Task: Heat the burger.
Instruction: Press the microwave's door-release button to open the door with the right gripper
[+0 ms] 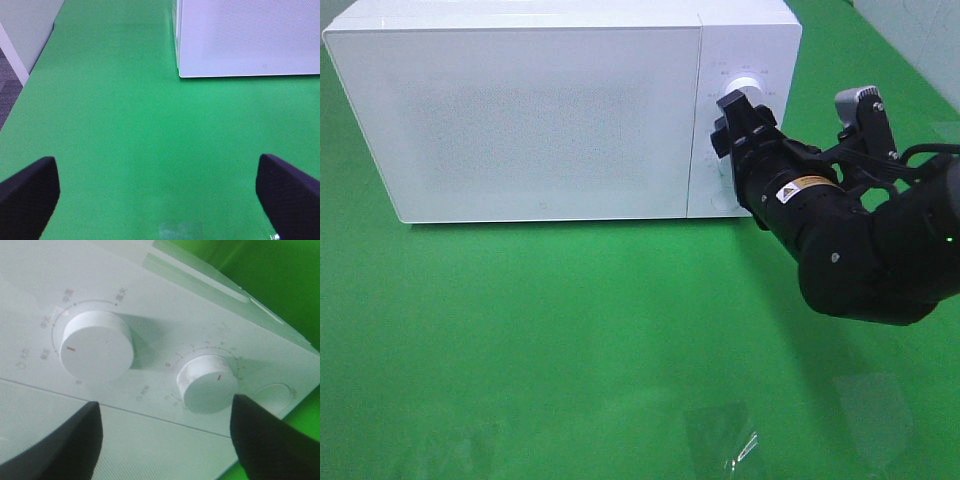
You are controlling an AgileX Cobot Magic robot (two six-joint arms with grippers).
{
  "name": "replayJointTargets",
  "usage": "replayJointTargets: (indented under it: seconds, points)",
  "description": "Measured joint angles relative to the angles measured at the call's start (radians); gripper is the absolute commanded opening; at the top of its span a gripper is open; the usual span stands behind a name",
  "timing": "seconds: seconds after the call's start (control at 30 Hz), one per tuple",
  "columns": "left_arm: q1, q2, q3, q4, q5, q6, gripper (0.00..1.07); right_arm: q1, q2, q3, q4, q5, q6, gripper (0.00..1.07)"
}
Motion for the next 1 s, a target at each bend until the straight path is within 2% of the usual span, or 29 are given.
replayJointTargets:
  seconds: [0.1,0.17,0.27,0.37,0.47,0.5,0.6,0.77,0.8,0.9,0.97,1.0]
  points:
    - [0.000,0.000,0.000,0.000,0.000,0.000,1.00,-0.001,-0.035,0.013,0.001,0.060,-0.087,0.69]
    - [0.000,0.000,0.000,0.000,0.000,0.000,1.00,-0.006,-0.101,0.024,-0.005,0.200,-0.290,0.69]
    - [0.000,0.000,0.000,0.000,0.000,0.000,1.00,-0.005,-0.129,0.024,-0.011,0.274,-0.392,0.69]
    - [0.000,0.000,0.000,0.000,0.000,0.000,1.00,-0.005,-0.184,0.025,-0.019,0.423,-0.606,0.69]
    - [0.000,0.000,0.000,0.000,0.000,0.000,1.00,-0.005,-0.192,0.025,-0.024,0.450,-0.638,0.69]
    - [0.000,0.000,0.000,0.000,0.000,0.000,1.00,-0.005,-0.219,0.025,-0.045,0.516,-0.743,0.69]
    - [0.000,0.000,0.000,0.000,0.000,0.000,1.00,-0.027,-0.277,0.026,-0.078,0.622,-0.847,0.69]
    - [0.000,0.000,0.000,0.000,0.000,0.000,1.00,-0.073,-0.336,0.026,-0.129,0.724,-0.868,0.69]
    - [0.000,0.000,0.000,0.000,0.000,0.000,1.00,-0.102,-0.375,0.026,-0.183,0.792,-0.869,0.69]
    - [0.000,0.000,0.000,0.000,0.000,0.000,1.00,-0.129,-0.416,0.026,-0.234,0.867,-0.867,0.69]
    - [0.000,0.000,0.000,0.000,0.000,0.000,1.00,-0.184,-0.512,0.026,-0.329,1.052,-0.851,0.69]
    - [0.000,0.000,0.000,0.000,0.000,0.000,1.00,-0.184,-0.512,0.026,-0.329,1.052,-0.851,0.69]
